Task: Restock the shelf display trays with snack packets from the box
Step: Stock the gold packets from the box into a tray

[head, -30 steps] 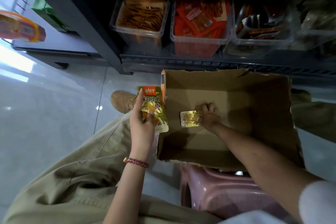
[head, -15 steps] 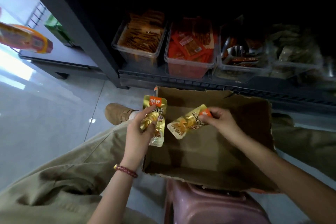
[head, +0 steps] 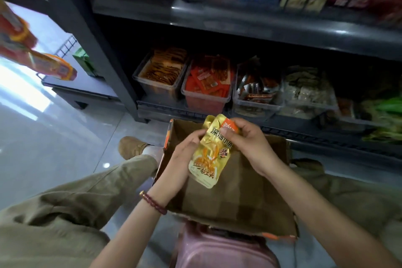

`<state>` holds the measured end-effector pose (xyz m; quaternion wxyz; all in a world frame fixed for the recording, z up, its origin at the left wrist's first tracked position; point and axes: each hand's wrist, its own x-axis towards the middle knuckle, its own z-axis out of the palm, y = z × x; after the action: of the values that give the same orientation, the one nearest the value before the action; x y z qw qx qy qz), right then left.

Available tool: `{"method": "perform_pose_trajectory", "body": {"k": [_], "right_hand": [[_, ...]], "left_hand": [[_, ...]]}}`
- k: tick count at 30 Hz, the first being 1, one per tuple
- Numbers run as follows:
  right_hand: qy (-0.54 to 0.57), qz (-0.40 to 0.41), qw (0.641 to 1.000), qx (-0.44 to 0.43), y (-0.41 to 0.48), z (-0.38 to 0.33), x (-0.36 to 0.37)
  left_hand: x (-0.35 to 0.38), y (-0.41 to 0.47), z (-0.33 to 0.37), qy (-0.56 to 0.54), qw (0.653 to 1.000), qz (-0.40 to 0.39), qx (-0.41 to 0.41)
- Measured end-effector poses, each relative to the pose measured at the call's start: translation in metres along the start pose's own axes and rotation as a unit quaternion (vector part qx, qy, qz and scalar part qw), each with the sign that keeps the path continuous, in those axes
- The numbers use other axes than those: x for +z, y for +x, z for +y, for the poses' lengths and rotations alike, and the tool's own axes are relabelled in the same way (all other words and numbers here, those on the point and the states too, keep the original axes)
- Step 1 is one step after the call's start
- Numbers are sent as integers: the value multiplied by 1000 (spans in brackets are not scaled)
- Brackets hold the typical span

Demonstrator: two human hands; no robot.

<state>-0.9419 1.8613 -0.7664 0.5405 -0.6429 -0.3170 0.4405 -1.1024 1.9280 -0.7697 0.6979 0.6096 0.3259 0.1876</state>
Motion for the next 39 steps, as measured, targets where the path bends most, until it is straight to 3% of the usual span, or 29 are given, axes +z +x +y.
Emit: {"method": "perform_pose_trajectory", "body": {"k": [5, 14, 20, 23, 27, 30, 33, 36, 39], "right_hand": [[-97, 28, 992, -76, -1, -26, -17], [-153, 56, 958, -237, 21, -130, -58], [-112, 44, 956, -267, 27, -217, -87], [-73, 25, 962, -262, 30, -238, -96], [-46, 60, 949, -306, 37, -250, -110], [-121, 120, 905, -390, 37, -264, -125], [-164, 184, 849, -468, 44, -276, -140], [-156, 192, 854, -457, 61, -275, -152], [-168, 211, 860, -433, 76, -266, -160]], "left_hand": [[16, 12, 38, 10, 999, -37, 32], [35, 55, 126, 123, 972, -72, 187], [47, 81, 202, 111, 936, -23, 333], [60, 95, 226, 120, 920, -4, 374], [77, 114, 241, 166, 900, -22, 403], [81, 129, 247, 279, 867, 5, 413], [83, 146, 239, 426, 811, 97, 389], [87, 160, 220, 549, 743, 132, 360], [85, 165, 208, 571, 723, 164, 354]]}}
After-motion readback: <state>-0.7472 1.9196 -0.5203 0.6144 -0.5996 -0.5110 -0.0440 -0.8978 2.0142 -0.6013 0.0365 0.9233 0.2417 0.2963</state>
